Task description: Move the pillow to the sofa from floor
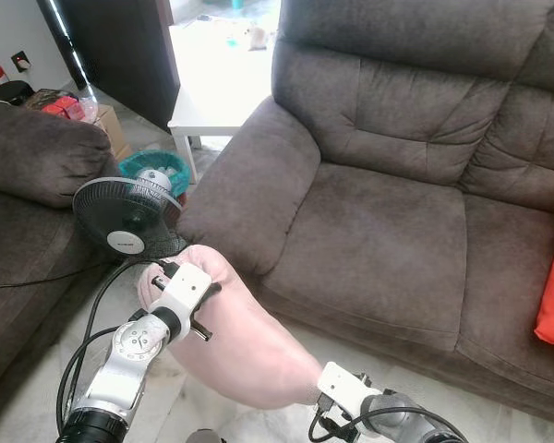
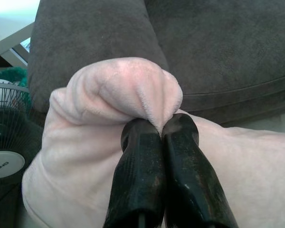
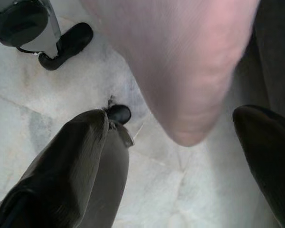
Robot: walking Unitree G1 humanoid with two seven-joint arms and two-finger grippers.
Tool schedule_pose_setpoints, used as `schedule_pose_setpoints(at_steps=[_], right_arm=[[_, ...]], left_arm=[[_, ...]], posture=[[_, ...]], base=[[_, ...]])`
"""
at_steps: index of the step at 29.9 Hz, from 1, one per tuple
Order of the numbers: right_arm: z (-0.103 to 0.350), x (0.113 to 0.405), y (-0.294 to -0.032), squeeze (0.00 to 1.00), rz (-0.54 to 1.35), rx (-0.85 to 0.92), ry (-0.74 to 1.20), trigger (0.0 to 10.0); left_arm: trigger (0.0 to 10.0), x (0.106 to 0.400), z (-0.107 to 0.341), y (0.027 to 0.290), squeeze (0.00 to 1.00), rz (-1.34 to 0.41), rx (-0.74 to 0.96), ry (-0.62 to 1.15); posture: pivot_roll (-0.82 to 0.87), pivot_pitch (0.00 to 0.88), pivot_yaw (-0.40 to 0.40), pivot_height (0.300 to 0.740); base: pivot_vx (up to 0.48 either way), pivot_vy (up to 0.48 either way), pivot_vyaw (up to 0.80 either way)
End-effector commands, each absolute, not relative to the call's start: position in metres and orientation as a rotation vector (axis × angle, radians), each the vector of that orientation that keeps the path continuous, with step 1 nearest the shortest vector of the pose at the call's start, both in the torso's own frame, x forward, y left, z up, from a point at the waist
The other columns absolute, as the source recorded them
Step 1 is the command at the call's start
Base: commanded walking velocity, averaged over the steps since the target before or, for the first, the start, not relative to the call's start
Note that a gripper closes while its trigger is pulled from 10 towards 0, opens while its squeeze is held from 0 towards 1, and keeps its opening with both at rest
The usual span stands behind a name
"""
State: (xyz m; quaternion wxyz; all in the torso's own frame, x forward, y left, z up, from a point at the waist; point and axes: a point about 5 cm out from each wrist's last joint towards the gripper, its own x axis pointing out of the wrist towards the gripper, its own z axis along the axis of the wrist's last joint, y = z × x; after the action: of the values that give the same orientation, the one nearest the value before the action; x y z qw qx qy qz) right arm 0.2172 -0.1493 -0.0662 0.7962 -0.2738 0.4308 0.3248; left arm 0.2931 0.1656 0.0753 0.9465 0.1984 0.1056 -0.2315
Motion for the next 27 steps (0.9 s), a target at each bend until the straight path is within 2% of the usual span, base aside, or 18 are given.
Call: schedule_pose_setpoints(at_steps=[1, 5, 10, 13, 18, 27], right_arm=[[-0.071, 0.210, -0.163, 0.00, 0.611, -0.593, 0.965, 10.0], [-0.070, 0.212, -0.178, 0.00, 0.494, -0.595, 0.953, 10.0], [-0.058, 0.231, -0.177, 0.00, 0.364, -0.395, 0.882, 10.0], [-0.053, 0.239, -0.176, 0.00, 0.346, -0.351, 0.860, 10.0], [-0.048, 0.247, -0.173, 0.00, 0.375, -0.359, 0.852, 10.0], [-0.053, 0.237, -0.166, 0.00, 0.498, -0.375, 0.876, 10.0]], left_arm=[[10.0, 0.302, 0.098, 0.161, 0.00, -0.468, 0.419, 0.108], [10.0, 0.304, 0.101, 0.161, 0.00, -0.464, 0.414, 0.095], [10.0, 0.311, 0.118, 0.149, 0.00, -0.474, 0.372, 0.030], [10.0, 0.314, 0.126, 0.145, 0.00, -0.479, 0.368, 0.005], [10.0, 0.317, 0.130, 0.144, 0.00, -0.476, 0.376, -0.010], [10.0, 0.318, 0.133, 0.145, 0.00, -0.478, 0.383, -0.014]], posture=[[0.20, 0.062, -0.056, 0.740], [0.20, 0.063, -0.057, 0.740], [0.22, 0.075, -0.060, 0.740], [0.22, 0.080, -0.059, 0.740], [0.22, 0.084, -0.058, 0.740], [0.22, 0.085, -0.054, 0.740]], base=[[0.000, 0.000, 0.00], [0.000, 0.000, 0.00], [0.000, 0.000, 0.00], [0.000, 0.000, 0.00], [0.000, 0.000, 0.00], [0.000, 0.000, 0.00]])
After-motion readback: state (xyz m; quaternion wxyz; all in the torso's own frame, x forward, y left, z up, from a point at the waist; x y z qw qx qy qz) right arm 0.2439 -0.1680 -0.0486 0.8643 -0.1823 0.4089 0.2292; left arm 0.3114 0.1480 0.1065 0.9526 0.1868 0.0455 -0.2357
